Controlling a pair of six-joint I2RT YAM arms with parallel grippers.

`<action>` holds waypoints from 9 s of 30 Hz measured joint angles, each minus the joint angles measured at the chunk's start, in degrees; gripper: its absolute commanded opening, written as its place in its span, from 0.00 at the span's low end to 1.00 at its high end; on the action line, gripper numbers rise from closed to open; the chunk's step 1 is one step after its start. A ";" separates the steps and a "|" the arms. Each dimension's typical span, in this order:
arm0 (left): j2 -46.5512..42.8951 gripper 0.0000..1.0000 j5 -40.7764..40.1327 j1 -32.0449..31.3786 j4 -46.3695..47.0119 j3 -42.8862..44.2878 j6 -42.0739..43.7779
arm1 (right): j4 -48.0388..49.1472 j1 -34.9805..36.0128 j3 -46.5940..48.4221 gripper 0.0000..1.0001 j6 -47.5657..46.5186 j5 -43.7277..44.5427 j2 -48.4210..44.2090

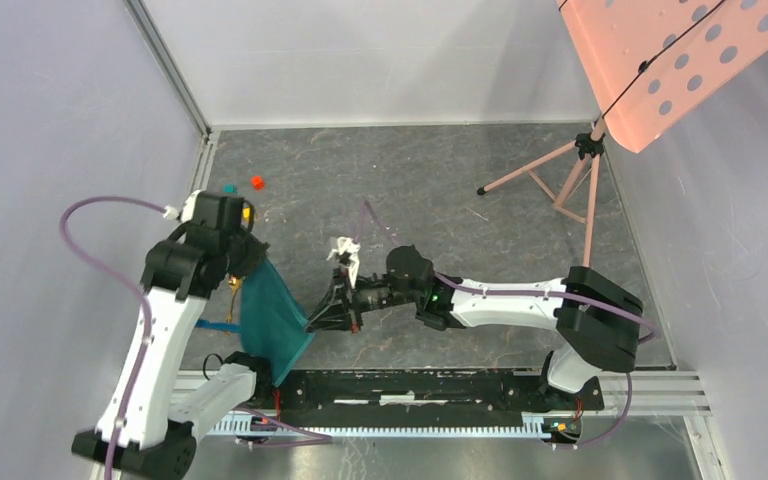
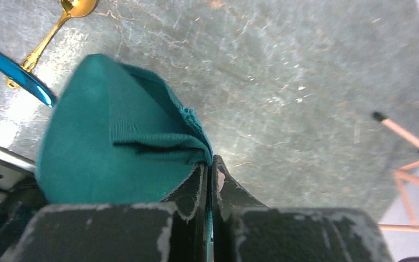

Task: Fold the napkin into a case and place the utensils inside
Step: Turn over the upper triangle folded napkin at the center of the board, then smooth out the lower triangle-folded napkin at the center of the board, then pick up the lower triangle-folded napkin from the center of the board, then fold the lower triangle-folded napkin at the center of the board.

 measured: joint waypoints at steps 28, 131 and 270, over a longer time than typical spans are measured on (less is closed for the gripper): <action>66.27 0.69 15.74 -15.89 29.09 18.12 24.61 | -14.16 -33.81 -33.35 0.54 -6.01 -4.68 -6.71; 40.52 0.68 20.85 -6.40 50.69 -21.84 17.77 | -24.74 -32.28 -2.40 0.19 -8.55 21.40 13.60; 56.83 0.02 -5.62 -19.34 10.05 8.83 -12.28 | 9.03 -20.70 -32.83 0.17 8.90 -0.04 4.52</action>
